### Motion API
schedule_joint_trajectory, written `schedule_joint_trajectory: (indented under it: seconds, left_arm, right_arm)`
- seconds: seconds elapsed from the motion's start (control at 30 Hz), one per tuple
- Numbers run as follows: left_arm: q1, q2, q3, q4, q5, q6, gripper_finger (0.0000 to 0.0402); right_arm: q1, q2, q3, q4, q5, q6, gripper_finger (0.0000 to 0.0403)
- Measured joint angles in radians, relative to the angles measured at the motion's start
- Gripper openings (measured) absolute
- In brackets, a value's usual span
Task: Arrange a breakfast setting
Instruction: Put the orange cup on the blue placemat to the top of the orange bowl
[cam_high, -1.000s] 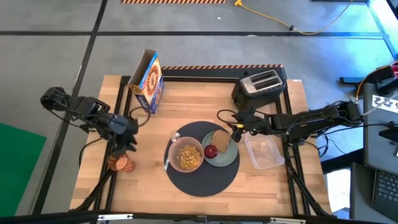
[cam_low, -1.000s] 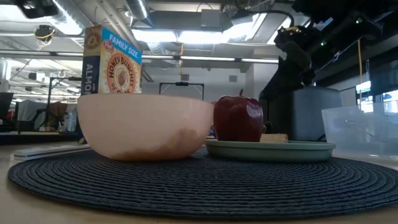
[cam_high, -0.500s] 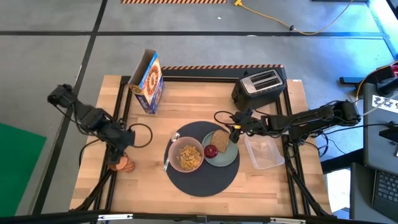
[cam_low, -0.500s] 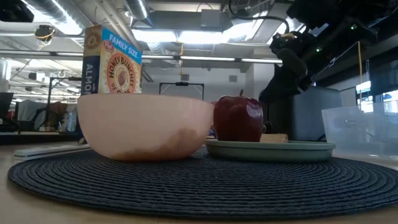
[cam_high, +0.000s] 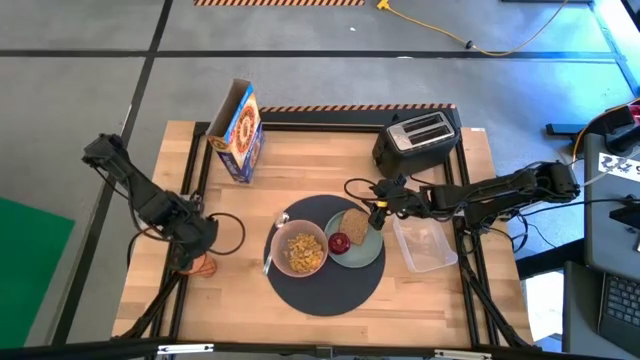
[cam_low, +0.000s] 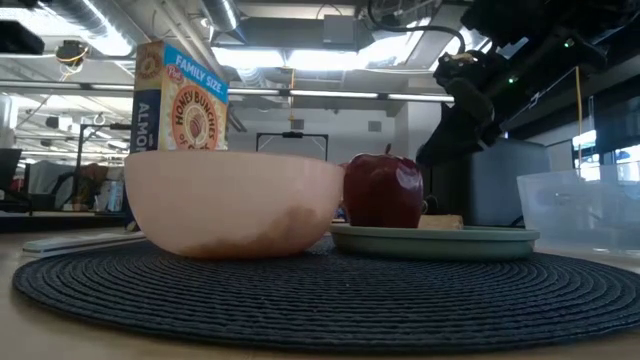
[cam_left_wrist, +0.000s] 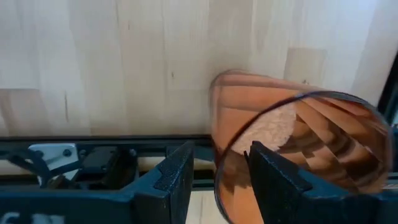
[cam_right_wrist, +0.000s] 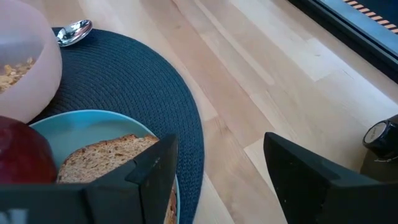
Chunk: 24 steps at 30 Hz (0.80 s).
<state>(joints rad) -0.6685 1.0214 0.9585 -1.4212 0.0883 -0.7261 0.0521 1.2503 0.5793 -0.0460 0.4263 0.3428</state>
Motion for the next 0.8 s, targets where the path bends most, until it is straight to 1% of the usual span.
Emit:
schedule_joint_trajectory:
  seconds: [0.1,0.2,0.33,0.43,0.47,0.6,0.7,0.73,0.8]
  left_arm:
    - [0.000,0.000,-0.039,0.037,0.013,0.001,0.0139]
    - [0.000,0.000,-0.070,0.084,0.045,0.016,0.0120]
    - [0.000,0.000,-0.087,0.119,0.069,0.016,0.0068]
    - [0.003,0.000,-0.088,0.117,0.072,-0.032,0.0017]
    - [0.008,0.000,-0.088,0.120,0.074,-0.057,0.0010]
    - [0.021,0.000,-0.087,0.116,0.076,-0.150,0.0007]
    - [0.048,0.000,-0.055,0.116,0.069,-0.189,0.0005]
    - [0.058,0.000,-0.035,0.116,0.048,-0.202,0.0005]
    - [0.077,0.000,0.015,0.094,-0.027,-0.218,0.0004]
  right_arm:
    - [0.000,0.000,0.000,0.000,0.000,0.000,0.0230]
    - [0.000,0.000,0.000,0.005,0.000,0.000,0.0230]
    - [0.000,0.000,0.000,0.025,0.000,-0.007,0.0230]
    - [0.000,0.000,0.000,0.029,0.000,-0.009,0.0230]
    - [0.000,0.000,0.000,0.029,0.000,-0.009,0.0230]
    - [0.000,0.000,0.000,0.030,0.000,-0.010,0.0230]
    - [0.000,0.000,0.000,0.030,0.000,-0.010,0.0230]
    - [0.000,0.000,0.000,0.030,0.000,-0.010,0.0230]
    - [0.000,0.000,0.000,0.033,0.000,-0.010,0.0230]
